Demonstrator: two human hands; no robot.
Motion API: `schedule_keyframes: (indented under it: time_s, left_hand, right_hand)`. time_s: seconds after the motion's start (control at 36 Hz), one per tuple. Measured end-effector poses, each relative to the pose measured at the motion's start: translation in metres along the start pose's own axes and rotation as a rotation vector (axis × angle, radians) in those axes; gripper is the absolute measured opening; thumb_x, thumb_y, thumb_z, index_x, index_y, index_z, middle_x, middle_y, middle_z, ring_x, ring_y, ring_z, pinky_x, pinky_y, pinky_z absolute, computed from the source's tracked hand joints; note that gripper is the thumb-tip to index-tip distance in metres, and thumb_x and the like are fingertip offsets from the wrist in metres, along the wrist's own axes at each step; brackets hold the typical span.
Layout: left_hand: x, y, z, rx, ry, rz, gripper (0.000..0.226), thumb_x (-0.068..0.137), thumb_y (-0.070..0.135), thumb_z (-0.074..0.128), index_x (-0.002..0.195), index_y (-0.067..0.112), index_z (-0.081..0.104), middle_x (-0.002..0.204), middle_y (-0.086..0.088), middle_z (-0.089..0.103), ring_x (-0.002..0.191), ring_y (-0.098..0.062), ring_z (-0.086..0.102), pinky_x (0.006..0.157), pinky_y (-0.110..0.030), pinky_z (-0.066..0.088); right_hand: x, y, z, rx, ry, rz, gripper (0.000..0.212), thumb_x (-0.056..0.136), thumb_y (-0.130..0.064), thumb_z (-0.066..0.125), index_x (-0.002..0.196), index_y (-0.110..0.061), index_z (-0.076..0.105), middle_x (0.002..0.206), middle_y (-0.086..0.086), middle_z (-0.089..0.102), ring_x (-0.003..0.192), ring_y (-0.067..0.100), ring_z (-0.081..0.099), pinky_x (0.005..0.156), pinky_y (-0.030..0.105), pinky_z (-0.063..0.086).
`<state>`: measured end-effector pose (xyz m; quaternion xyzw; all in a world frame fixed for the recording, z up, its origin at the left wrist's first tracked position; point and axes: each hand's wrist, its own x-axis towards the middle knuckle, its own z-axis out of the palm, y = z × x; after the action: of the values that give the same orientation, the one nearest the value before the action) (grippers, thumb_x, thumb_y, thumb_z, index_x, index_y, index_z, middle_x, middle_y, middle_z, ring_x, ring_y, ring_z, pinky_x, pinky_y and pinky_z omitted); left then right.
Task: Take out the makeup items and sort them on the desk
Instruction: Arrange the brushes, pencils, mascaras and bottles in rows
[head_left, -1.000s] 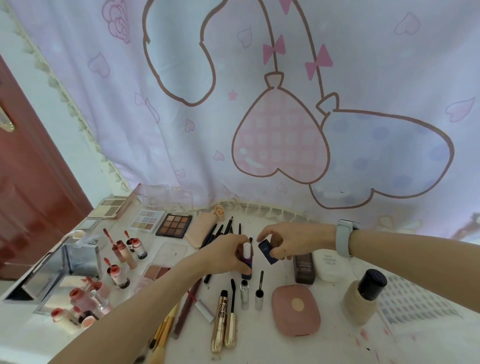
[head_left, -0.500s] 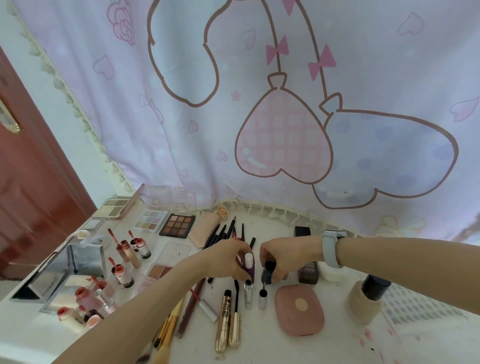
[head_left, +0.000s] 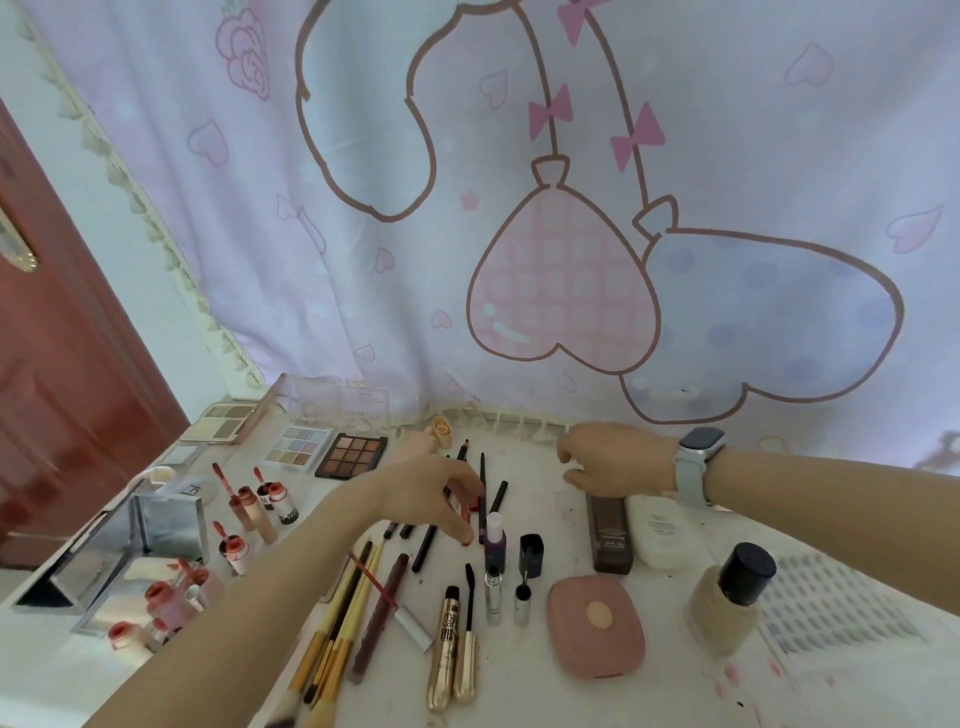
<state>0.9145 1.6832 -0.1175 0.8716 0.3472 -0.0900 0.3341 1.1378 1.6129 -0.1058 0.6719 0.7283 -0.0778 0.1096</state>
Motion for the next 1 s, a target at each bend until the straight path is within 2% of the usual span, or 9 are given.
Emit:
schedule_keyframes:
  time_s: [0.11,0.19,0.31,0.42,0.56,0.69,0.78,0.89,1.0]
  left_hand:
    - [0.0,-0.001,-0.009,0.122,0.097,-0.025,0.056,0.084,0.022,0.069,0.135,0.018,0.045,0.133,0.001,0.049,0.117,-0.014,0.048,0.101,-0.027,0.04]
    - [0.001,-0.003,-0.009,0.242,0.241,-0.041,0.052,0.089,0.026,0.062,0.137,0.019,0.043,0.14,0.0,0.043,0.127,-0.017,0.042,0.106,-0.031,0.035]
    - [0.002,-0.003,-0.006,0.224,0.415,-0.036,0.041,0.093,0.03,0.054,0.132,0.02,0.046,0.137,0.001,0.044,0.12,-0.018,0.046,0.1,-0.03,0.038]
    - [0.002,-0.004,-0.005,0.217,0.541,-0.016,0.034,0.095,0.029,0.049,0.128,0.021,0.05,0.13,0.001,0.049,0.112,-0.018,0.049,0.093,-0.028,0.041]
    - [0.004,0.001,-0.006,0.009,0.554,0.03,0.032,0.096,0.027,0.05,0.126,0.018,0.054,0.127,0.002,0.055,0.112,-0.012,0.052,0.095,-0.022,0.039]
    - [0.01,0.008,-0.01,-0.305,0.493,0.052,0.028,0.094,0.028,0.054,0.121,0.021,0.057,0.115,0.008,0.06,0.106,-0.008,0.056,0.095,-0.026,0.044]
    - [0.015,0.015,-0.014,-0.392,0.479,0.075,0.029,0.094,0.03,0.054,0.122,0.022,0.057,0.115,0.009,0.06,0.106,-0.006,0.056,0.097,-0.031,0.047]
    - [0.021,0.033,-0.018,-0.429,0.422,0.115,0.034,0.092,0.035,0.057,0.124,0.025,0.053,0.117,0.008,0.059,0.107,-0.008,0.056,0.096,-0.031,0.048]
    - [0.029,0.059,-0.017,-0.375,0.399,0.164,0.051,0.091,0.042,0.056,0.137,0.025,0.039,0.128,0.009,0.05,0.114,-0.008,0.051,0.091,-0.021,0.042]
  right_hand:
    - [0.006,0.008,0.013,-0.074,-0.003,0.115,0.027,0.097,-0.03,0.041,0.105,-0.006,0.051,0.098,0.012,0.057,0.081,0.024,0.054,0.071,0.032,0.045]
    - [0.013,0.009,0.022,-0.086,0.027,0.156,0.033,0.096,-0.03,0.042,0.118,-0.006,0.049,0.11,0.013,0.061,0.093,0.027,0.059,0.074,0.031,0.046]
    - [0.022,0.01,0.025,-0.075,0.0,0.193,0.032,0.095,-0.027,0.043,0.119,-0.006,0.047,0.107,0.012,0.06,0.094,0.028,0.059,0.072,0.029,0.043]
    - [0.027,0.009,0.024,0.03,-0.039,0.216,0.014,0.09,-0.019,0.048,0.099,-0.01,0.049,0.073,0.002,0.046,0.067,0.02,0.047,0.053,0.025,0.036]
    - [0.03,0.003,0.013,0.212,-0.057,0.247,0.029,0.082,-0.008,0.054,0.061,-0.012,0.034,0.059,0.0,0.035,0.049,0.012,0.034,0.043,0.021,0.025]
    - [0.025,0.006,-0.01,0.398,0.0,0.229,0.041,0.076,-0.005,0.059,0.051,-0.014,0.027,0.05,0.0,0.026,0.045,0.015,0.025,0.045,0.023,0.018]
    - [0.015,0.012,-0.03,0.507,0.028,0.248,0.022,0.074,-0.003,0.06,0.055,0.002,0.052,0.055,0.01,0.043,0.055,0.018,0.037,0.048,0.023,0.025]
    - [-0.004,0.02,-0.056,0.633,0.14,0.231,0.027,0.081,-0.008,0.064,0.101,0.009,0.066,0.107,0.024,0.065,0.089,0.03,0.062,0.075,0.038,0.051]
    - [-0.016,0.019,-0.082,0.743,0.328,0.207,0.012,0.083,-0.012,0.065,0.087,-0.002,0.069,0.094,0.014,0.068,0.085,0.024,0.061,0.075,0.032,0.05]
